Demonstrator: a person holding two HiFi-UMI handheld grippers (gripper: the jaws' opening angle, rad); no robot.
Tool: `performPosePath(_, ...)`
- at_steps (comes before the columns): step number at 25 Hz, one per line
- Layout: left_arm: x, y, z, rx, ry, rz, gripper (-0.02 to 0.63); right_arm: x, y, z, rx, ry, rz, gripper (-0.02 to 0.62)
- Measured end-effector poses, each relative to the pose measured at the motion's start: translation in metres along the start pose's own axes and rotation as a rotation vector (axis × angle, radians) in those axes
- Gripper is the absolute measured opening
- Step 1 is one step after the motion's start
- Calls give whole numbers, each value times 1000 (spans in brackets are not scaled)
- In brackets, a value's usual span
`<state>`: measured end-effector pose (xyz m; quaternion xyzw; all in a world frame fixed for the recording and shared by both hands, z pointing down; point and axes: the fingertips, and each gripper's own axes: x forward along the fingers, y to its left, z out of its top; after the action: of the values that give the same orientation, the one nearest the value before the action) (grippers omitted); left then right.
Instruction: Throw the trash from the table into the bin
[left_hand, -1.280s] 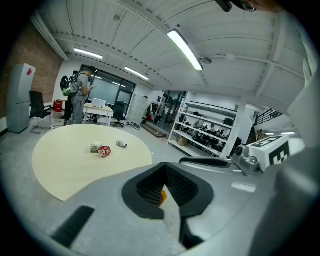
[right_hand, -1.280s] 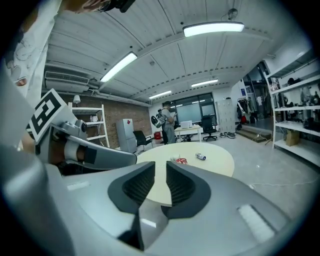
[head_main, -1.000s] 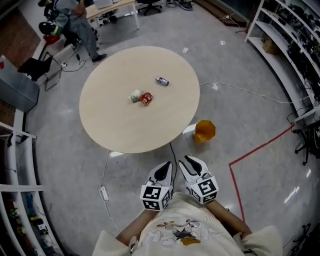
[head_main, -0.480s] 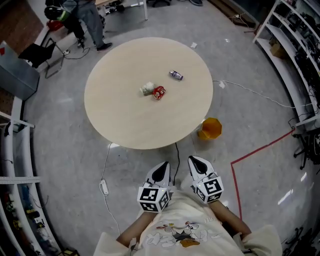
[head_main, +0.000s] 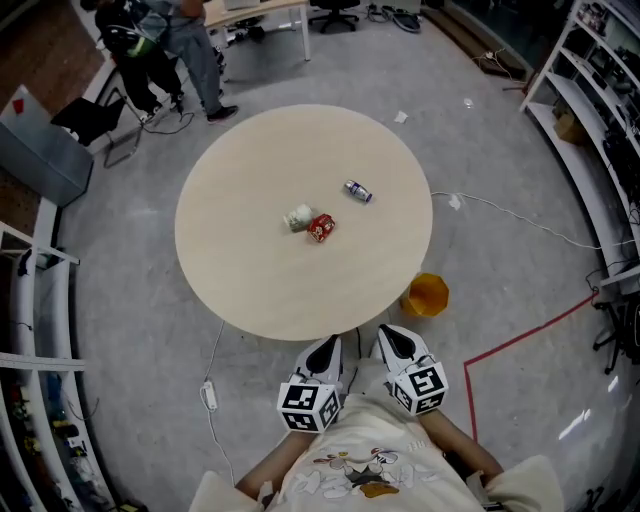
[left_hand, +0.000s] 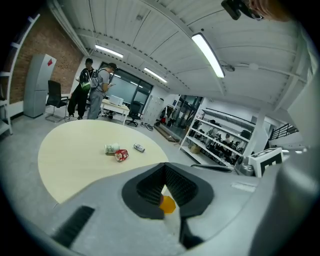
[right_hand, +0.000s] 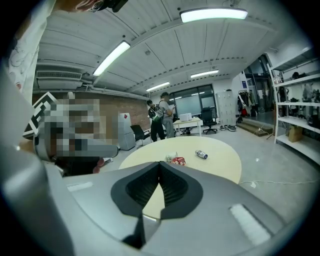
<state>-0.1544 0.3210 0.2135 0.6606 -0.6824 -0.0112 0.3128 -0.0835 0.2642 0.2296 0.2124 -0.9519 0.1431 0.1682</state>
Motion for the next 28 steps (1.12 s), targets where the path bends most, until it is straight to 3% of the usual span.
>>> performPosePath(5,39,-13,18,10,20,73,3,20,-41,18,31,-8,78,6)
performPosePath(13,64,3,26,-10,19,196,4,52,-59,2,29,75,208,6)
performPosePath(20,61,47,47,-47,-19,218,3,95,-42,15,-72,91,242,12)
performPosePath(28,60,74,76,-12,-54,183,3,157,-37,28,-198,140,271,141)
